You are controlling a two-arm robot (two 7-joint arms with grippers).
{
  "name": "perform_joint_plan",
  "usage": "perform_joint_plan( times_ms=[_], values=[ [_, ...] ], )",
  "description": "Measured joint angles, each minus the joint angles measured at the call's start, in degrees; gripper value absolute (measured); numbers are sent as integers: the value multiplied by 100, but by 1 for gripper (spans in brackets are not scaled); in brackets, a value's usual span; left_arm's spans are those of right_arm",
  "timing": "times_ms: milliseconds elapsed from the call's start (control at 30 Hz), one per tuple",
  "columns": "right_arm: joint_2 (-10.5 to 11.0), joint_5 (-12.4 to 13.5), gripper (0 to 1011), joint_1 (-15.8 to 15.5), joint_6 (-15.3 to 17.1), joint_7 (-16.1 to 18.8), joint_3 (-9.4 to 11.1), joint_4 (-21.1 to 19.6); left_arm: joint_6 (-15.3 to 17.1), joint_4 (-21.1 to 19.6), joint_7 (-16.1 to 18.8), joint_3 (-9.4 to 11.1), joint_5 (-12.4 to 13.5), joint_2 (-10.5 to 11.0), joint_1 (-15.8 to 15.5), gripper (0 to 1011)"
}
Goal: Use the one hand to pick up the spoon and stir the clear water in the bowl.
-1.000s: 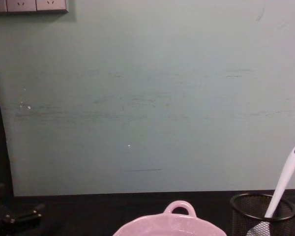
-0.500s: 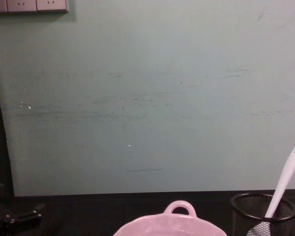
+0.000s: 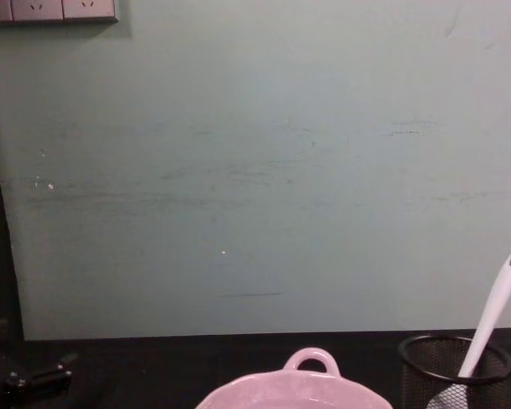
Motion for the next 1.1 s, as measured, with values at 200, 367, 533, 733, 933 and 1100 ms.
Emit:
perform_joint_plan(
  times_ms=[200, 367, 533, 733, 933, 1100],
  values=[
    [-468, 887, 1003, 374, 72, 614, 186, 457, 0, 0, 0, 0, 0, 0, 0, 1011],
    [-802, 1539, 1002, 727, 493, 935, 333, 819, 0, 0, 0, 0, 0, 0, 0, 1011],
    [-994, 1903, 1002, 1027, 859, 1156, 402, 1141, 0, 0, 0, 1, 0, 0, 0, 1011],
    [-1088, 2213, 1003, 1360, 1200, 1346, 399, 1478, 0, 0, 0, 0, 0, 0, 0, 1011],
    [-1057, 2465, 1003, 1498, 1410, 1459, 351, 1592, 0, 0, 0, 1, 0, 0, 0, 1011],
    [-1026, 2596, 947, 1537, 1433, 1523, 320, 1655, 0, 0, 0, 0, 0, 0, 0, 1011]
  ],
)
